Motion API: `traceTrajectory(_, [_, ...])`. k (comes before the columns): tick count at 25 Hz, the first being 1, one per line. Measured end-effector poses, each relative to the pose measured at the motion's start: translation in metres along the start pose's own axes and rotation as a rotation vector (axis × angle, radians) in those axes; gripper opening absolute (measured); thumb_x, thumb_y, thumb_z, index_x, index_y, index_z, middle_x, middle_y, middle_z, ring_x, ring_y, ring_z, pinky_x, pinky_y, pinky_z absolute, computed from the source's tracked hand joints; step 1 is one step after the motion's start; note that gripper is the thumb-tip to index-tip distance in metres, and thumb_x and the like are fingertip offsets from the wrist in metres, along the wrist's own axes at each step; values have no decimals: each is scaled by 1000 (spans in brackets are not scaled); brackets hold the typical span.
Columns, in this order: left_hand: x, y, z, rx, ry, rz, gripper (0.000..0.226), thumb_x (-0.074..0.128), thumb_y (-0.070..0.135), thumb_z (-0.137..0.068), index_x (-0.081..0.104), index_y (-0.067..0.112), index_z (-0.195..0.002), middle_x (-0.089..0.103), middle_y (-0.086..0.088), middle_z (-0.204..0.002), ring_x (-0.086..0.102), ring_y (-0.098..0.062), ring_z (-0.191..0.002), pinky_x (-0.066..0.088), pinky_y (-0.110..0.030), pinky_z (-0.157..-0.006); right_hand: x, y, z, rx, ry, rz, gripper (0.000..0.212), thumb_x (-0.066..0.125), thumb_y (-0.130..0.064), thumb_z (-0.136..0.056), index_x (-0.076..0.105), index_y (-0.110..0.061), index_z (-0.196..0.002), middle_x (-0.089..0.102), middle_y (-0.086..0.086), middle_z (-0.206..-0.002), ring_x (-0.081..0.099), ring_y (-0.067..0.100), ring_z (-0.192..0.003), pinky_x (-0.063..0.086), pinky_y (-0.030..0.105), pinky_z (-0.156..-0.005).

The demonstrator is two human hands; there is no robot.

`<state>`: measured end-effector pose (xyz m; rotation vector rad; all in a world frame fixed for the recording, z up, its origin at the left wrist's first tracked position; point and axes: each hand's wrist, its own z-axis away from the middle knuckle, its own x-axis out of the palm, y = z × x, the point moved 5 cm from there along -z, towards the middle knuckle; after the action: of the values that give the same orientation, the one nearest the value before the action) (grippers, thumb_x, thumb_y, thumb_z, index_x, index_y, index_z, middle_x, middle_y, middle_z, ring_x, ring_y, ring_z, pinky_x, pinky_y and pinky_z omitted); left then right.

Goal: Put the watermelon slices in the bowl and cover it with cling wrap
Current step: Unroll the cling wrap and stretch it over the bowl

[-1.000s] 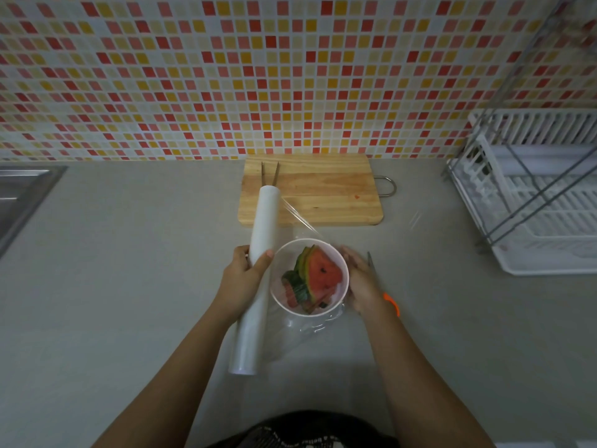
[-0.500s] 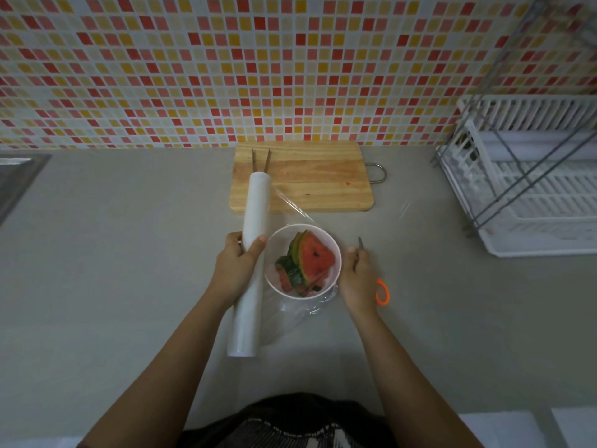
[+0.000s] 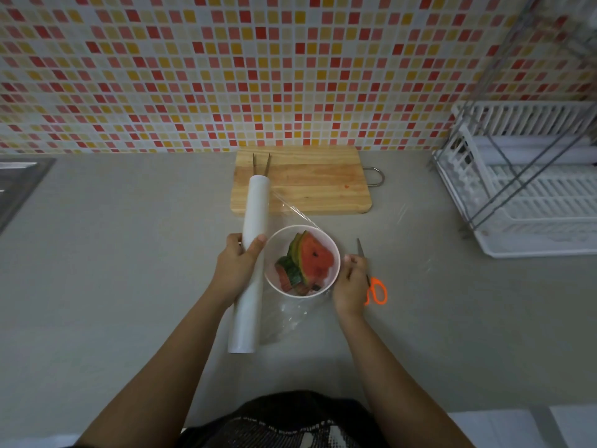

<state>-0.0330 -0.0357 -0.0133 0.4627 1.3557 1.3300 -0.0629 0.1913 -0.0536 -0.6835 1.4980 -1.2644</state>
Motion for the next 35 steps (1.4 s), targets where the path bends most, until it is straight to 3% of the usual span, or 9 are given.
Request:
traceTrajectory(5, [0,1,1,-8,9,6,50,52,50,-90,44,13,-122,55,-3,-104,56,-9,-79,43,-25,-59,-5,6,-1,76,12,94,26,43,1,-90,49,2,-116,55,15,-94,56,29,-90,39,31,-76])
traceTrajectory(8, [1,1,2,-7,-5,4,49,50,50,-91,43,13,-123,55,-4,-105,58,-13,-81,45,-27,-60,-13,-6,-2,129,156,-373,26,30,-9,-99,52,-5,-110,57,9,-106,57,25,-103,42,32,-93])
traceTrajectory(13, [1,2,3,-10,-12,-7,49,48,50,-92,41,13,-123,54,-4,-106,57,-14,-82,45,-28,-62,30,-18,9,214,-259,-664,44,13,-33,-102,50,-12,-116,51,8,-114,48,19,-107,38,32,-94])
traceTrajectory(18, [1,1,2,-40,-25,6,42,47,52,-92,41,18,-116,55,-5,-108,59,-19,-87,48,-33,-68,28,1,10,491,-184,-560,57,18,-48,-98,43,-10,-132,46,11,-138,44,22,-129,33,32,-108])
traceTrajectory(23, [0,0,0,-84,-48,8,46,45,52,-92,43,16,-120,56,-9,-113,58,-24,-95,47,-37,-79,21,-5,-12,178,-286,-356,54,10,-37,-101,36,-13,-142,36,6,-150,32,19,-139,22,39,-118])
traceTrajectory(27, [-1,-1,-4,-125,-118,17,53,39,50,-95,42,12,-131,57,-11,-120,59,-29,-105,48,-48,-95,25,0,-21,175,-328,-155,69,13,-57,-92,62,-16,-116,66,11,-117,59,26,-112,43,44,-103])
traceTrajectory(29, [-2,-3,-5,-136,-122,64,53,36,49,-97,41,12,-135,57,-15,-125,59,-33,-108,46,-52,-98,28,-4,-31,194,-386,-164,64,14,-58,-92,56,-23,-126,59,5,-130,53,22,-121,38,44,-109])
traceTrajectory(32, [1,-8,-1,-191,-105,113,54,45,53,-91,38,15,-129,58,-13,-119,63,-31,-102,51,-50,-92,36,-22,-41,145,-538,-91,54,13,-49,-98,32,-28,-143,34,-8,-144,30,10,-134,19,29,-112])
traceTrajectory(35, [0,-15,-1,-207,-81,23,50,61,47,-84,37,15,-112,59,-10,-110,64,-27,-93,55,-47,-85,42,-24,-40,93,-588,-100,42,20,-39,-101,48,-30,-131,49,-15,-124,48,-10,-110,34,11,-92])
